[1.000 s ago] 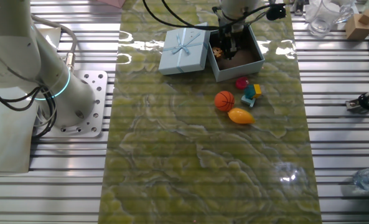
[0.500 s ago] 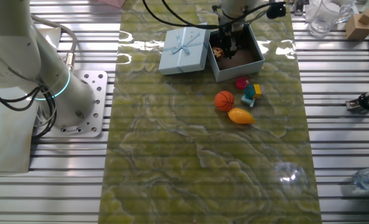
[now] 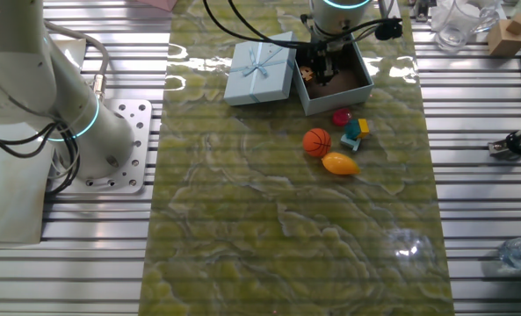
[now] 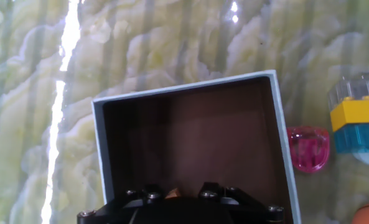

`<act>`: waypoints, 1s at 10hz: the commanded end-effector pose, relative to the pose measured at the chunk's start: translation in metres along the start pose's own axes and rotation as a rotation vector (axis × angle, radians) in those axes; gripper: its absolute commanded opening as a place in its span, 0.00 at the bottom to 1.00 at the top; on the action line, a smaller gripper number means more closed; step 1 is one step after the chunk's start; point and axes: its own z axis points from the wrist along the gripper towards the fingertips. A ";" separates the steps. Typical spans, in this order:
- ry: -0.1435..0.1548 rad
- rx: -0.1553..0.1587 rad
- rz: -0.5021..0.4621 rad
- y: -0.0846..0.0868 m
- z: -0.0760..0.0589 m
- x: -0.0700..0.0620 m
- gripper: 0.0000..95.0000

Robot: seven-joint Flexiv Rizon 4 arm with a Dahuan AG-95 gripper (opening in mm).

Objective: Take everything out of the gift box

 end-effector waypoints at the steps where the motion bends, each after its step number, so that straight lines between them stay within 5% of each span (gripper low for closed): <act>1: 0.011 -0.003 0.002 0.001 0.004 0.002 0.40; 5: 0.026 -0.008 -0.003 0.002 0.005 0.004 0.40; 6: 0.041 -0.008 -0.003 0.003 0.004 0.005 0.60; 10: 0.048 -0.008 -0.004 0.003 0.008 0.008 0.60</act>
